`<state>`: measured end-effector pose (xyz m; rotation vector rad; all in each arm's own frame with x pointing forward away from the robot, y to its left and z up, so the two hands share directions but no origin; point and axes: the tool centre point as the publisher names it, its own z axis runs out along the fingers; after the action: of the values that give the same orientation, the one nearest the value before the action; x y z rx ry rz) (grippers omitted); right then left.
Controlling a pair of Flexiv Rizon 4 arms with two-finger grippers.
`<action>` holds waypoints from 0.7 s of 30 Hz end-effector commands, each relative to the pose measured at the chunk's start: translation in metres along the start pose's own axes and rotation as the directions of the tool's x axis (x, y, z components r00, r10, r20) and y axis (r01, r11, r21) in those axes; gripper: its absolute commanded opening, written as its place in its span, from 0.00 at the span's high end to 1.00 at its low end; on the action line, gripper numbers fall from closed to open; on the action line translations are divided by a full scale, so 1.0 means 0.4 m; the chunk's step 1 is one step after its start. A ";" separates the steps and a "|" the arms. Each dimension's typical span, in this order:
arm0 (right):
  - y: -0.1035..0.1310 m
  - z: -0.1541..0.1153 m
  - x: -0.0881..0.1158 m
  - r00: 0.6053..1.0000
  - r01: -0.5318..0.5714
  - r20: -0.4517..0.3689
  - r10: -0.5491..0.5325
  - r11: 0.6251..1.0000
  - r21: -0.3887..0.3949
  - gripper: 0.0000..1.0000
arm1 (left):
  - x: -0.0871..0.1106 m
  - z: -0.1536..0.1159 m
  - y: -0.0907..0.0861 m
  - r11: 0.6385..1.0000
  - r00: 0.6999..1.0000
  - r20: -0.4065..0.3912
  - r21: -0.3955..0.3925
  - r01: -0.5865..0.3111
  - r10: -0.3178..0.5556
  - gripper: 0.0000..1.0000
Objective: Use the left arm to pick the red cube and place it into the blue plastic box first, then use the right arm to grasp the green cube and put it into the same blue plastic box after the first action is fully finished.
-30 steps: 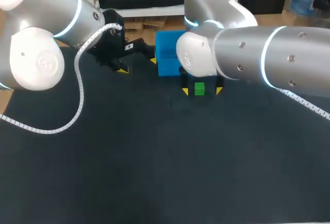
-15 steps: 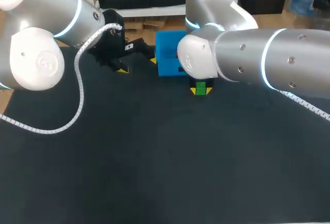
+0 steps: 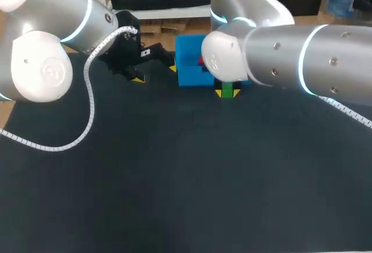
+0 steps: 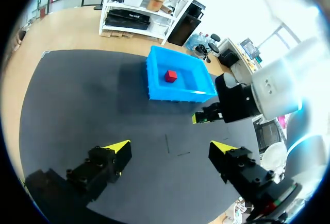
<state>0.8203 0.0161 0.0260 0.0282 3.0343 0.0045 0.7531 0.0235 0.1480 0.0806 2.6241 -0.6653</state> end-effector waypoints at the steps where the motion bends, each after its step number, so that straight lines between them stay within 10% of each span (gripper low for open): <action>1: -0.014 -0.029 0.016 1.000 0.001 0.016 -0.001 1.000 -0.006 1.00 | 0.000 -0.001 0.000 1.000 1.000 0.000 0.000 0.001 -0.001 0.00; 21: -0.014 -0.149 -0.011 0.998 0.010 0.061 -0.009 1.000 -0.021 1.00 | 0.000 -0.001 0.000 1.000 1.000 0.000 0.000 0.001 -0.001 0.00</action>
<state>0.8258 0.0135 0.0793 0.0110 2.9846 0.0289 0.7531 0.0235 0.1480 0.0806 2.6241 -0.6652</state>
